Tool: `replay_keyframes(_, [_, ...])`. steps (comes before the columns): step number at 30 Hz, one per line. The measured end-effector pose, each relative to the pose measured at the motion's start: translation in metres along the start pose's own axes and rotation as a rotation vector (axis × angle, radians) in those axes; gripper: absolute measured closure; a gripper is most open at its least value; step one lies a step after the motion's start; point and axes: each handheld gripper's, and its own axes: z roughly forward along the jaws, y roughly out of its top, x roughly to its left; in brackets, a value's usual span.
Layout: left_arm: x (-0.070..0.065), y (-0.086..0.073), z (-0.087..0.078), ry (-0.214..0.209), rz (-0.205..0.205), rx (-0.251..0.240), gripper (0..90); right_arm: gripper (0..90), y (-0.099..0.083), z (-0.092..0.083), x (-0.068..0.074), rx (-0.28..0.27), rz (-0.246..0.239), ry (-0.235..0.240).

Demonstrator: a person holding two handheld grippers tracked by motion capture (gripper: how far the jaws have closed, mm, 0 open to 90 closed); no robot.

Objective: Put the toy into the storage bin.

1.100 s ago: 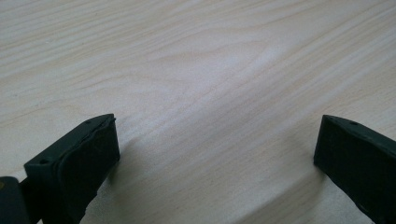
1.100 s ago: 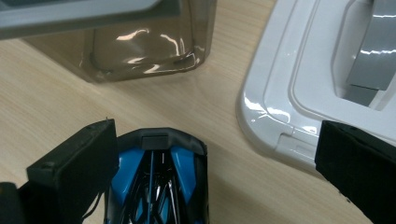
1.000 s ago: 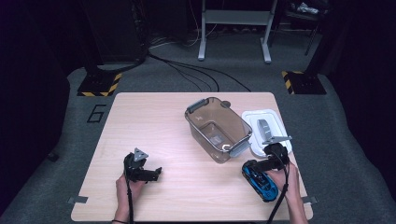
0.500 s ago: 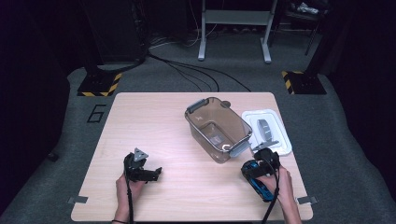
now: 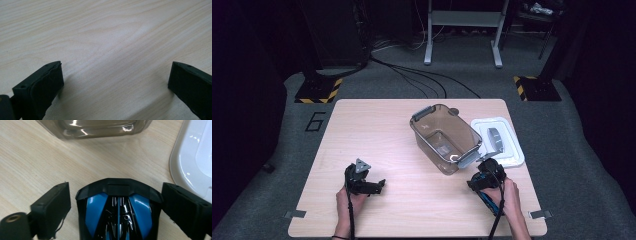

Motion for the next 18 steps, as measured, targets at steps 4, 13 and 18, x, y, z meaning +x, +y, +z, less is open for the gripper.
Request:
replay_keyframes(4, [-0.0001,0.0,0.0,0.0,-0.001,0.0,0.0,15.0,-0.0006,0.0003,-0.001,0.003,0.018,-0.014])
replay_keyframes(13, [0.0,0.0,0.0,0.0,0.001,0.0,0.0,22.5,-0.0011,0.0034,-0.0021,0.009,0.033,0.015])
replay_keyframes(18, [-0.0001,-0.0001,-0.0001,0.0,-0.001,0.001,0.1,22.5,-0.001,0.0046,-0.0009,0.02,0.027,0.006])
